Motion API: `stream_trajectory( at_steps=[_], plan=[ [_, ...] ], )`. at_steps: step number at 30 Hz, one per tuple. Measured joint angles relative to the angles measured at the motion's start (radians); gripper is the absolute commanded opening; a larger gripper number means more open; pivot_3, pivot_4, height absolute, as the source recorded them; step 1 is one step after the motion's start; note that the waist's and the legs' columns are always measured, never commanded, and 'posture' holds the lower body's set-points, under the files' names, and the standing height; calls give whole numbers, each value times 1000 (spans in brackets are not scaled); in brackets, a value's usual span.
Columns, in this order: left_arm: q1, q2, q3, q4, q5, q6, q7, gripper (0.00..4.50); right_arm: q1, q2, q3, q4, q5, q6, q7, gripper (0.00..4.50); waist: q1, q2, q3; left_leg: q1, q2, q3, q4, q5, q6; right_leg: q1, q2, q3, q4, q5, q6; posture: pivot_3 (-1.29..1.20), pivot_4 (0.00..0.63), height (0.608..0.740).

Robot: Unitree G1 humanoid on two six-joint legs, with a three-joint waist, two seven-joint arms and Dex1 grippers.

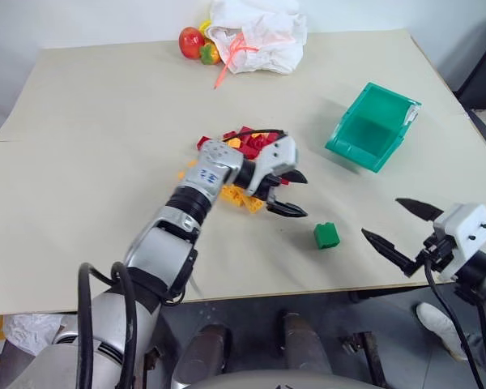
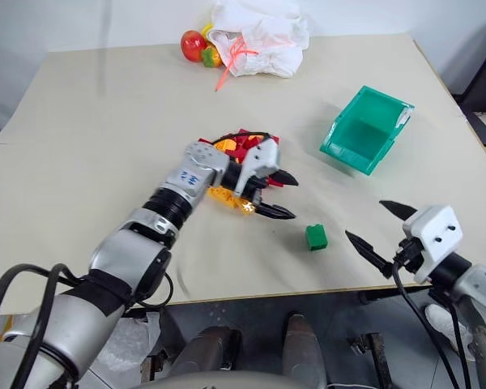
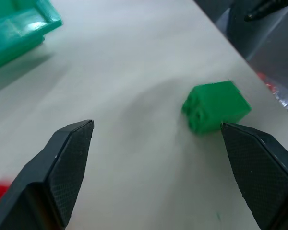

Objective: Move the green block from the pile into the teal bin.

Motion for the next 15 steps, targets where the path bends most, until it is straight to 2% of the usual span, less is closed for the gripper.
stream_trajectory(
  at_steps=[6, 9, 12, 15],
  plan=[
    [67, 178, 92, -112, -79, 14, -121, 4482, 130, -116, -162, -86, 48, 196, 34, 4500, 3, 0, 0, 0, 1, 0, 0, 0, 0, 0, 0, 0, 0, 0, 0, 0, 150, 740],
    [106, 223, 113, -144, -93, 29, -136, 4482, 157, -136, -199, -123, 77, 273, 47, 4500, 5, -1, 1, 0, 1, 0, 0, 0, 1, 1, 0, 0, -1, 1, 0, 0, 150, 740],
    [198, 296, 158, -254, -138, 65, -143, 4482, 60, -149, -143, -183, 118, 353, -10, 4500, -4, -1, 1, 1, 2, 0, 1, 0, 0, 0, 0, 1, -1, 1, 0, 0, 150, 740],
    [324, 362, 195, -381, -183, 130, -144, 4482, -72, -130, 22, -216, 126, 450, -138, 4500, -14, -1, 1, 1, 4, 0, 0, -1, -2, 0, 2, 1, 0, 1, -3, 0, 150, 740]
  ],
)
